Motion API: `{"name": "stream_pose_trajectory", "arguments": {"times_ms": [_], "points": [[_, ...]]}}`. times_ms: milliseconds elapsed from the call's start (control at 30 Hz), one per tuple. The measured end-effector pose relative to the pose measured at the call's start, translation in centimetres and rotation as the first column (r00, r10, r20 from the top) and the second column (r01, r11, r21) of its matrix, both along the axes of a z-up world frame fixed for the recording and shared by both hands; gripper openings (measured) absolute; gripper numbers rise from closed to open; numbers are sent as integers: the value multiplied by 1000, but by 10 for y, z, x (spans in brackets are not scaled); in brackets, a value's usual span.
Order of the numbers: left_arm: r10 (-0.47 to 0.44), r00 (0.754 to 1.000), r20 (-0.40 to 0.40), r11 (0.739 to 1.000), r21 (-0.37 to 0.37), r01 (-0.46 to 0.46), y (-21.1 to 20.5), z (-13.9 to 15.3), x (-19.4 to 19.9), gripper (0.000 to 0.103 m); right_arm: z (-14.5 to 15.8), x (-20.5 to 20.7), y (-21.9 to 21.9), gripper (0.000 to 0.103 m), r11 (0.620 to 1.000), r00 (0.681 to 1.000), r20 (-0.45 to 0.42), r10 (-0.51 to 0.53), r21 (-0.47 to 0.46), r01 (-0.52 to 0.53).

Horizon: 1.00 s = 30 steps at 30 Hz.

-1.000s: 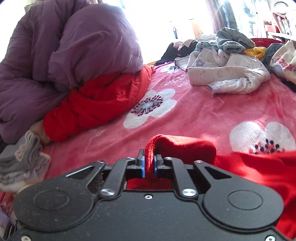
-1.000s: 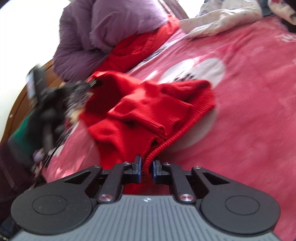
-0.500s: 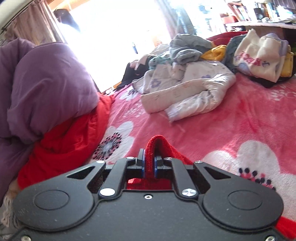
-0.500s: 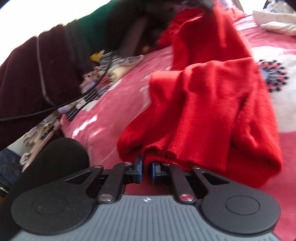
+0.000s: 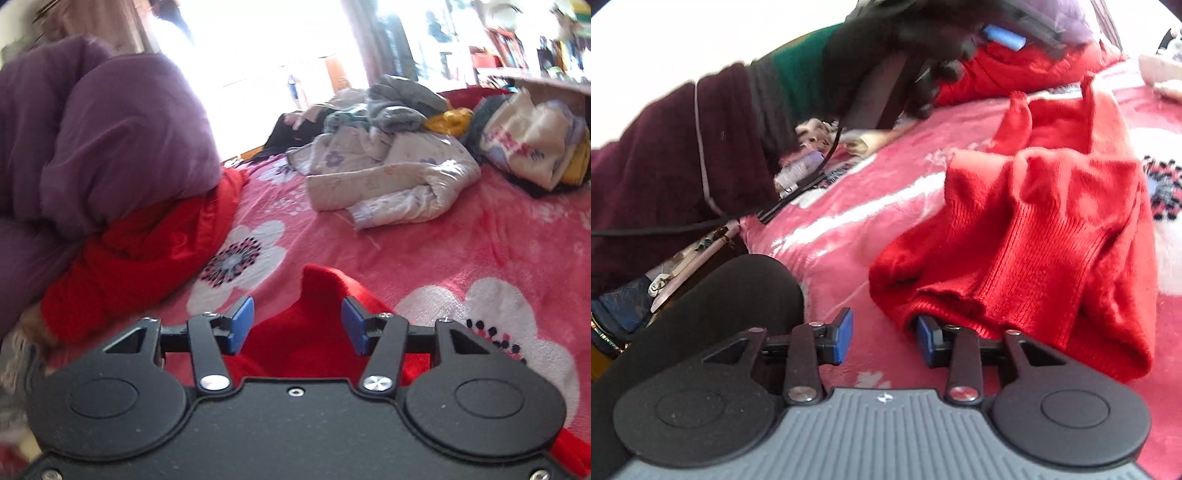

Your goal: Fold clothes

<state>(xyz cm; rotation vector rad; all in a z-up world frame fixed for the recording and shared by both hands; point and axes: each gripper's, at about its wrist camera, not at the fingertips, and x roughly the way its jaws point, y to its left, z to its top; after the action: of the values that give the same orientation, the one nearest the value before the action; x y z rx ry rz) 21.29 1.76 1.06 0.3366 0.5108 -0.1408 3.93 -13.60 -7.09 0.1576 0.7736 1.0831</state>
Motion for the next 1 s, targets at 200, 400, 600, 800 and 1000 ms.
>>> {"name": "stream_pose_trajectory", "arguments": {"times_ms": [200,400,600,800,1000], "points": [[164,982,-99,937,-297,-186,58,-6,-60,57,16,3,-39,39,991,996,32,-88,100,85],[220,922,-318,740,-562,-370,89,-42,-126,59,15,22,-94,40,913,935,-68,-348,201,354],[121,869,-481,608,-656,-448,84,-74,-168,66,-18,47,-114,62,817,813,-239,-531,113,566],[79,870,-487,590,-680,-435,76,-84,-174,64,-47,57,-104,41,830,795,-348,-497,78,552],[109,863,-493,572,-679,-460,87,-90,-176,10,-49,50,-97,25,849,808,-373,-455,91,520]]}}
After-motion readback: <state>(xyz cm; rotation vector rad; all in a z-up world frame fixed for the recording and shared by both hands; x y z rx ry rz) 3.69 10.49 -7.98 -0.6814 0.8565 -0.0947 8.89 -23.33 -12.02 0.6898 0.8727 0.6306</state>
